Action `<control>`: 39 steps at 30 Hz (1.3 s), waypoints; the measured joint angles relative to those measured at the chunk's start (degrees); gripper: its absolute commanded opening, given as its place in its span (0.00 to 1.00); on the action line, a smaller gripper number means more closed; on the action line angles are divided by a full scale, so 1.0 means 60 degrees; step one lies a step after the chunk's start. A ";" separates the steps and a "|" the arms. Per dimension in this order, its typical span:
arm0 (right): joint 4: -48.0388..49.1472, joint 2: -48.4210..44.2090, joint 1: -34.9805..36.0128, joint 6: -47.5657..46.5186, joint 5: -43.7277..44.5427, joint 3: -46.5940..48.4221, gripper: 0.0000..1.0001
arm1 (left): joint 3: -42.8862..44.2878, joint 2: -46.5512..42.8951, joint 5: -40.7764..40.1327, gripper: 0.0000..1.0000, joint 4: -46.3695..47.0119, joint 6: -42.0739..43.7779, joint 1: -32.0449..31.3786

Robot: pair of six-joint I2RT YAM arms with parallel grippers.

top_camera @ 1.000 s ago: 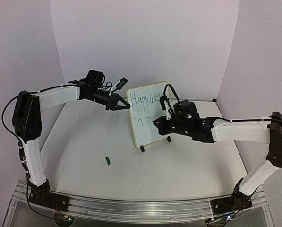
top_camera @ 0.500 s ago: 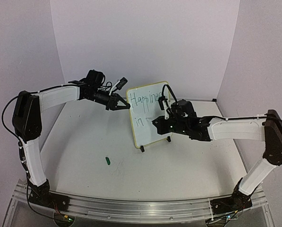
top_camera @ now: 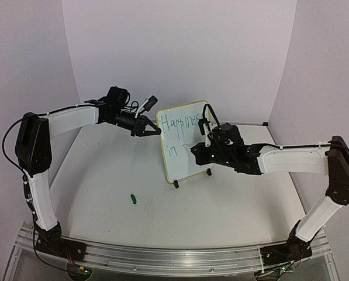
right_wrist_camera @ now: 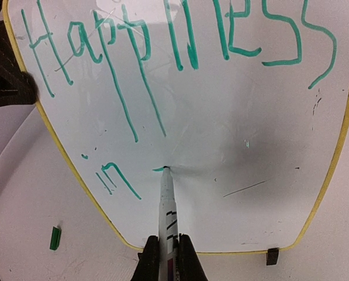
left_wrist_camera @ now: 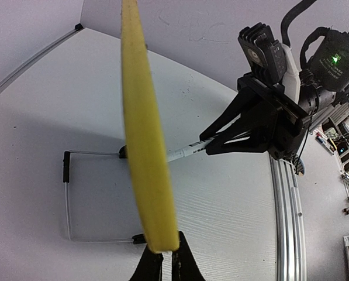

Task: Write a sentence on the whiteboard
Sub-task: Write on the whiteboard with the whiteboard marker without the cap.

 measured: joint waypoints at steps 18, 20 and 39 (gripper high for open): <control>-0.0069 -0.0538 -0.0123 0.0023 -0.0369 -0.0063 0.00 | 0.0000 0.0000 0.0011 0.00 -0.0007 0.0004 -0.0004; -0.0067 -0.0413 -0.0123 -0.0012 -0.0412 0.0060 0.00 | 0.0000 0.0000 0.0011 0.00 -0.0007 0.0004 -0.0004; -0.0034 0.0078 -0.0105 -0.0102 -0.0427 0.0271 0.00 | 0.0002 0.0000 -0.0011 0.00 -0.0004 -0.0002 0.0000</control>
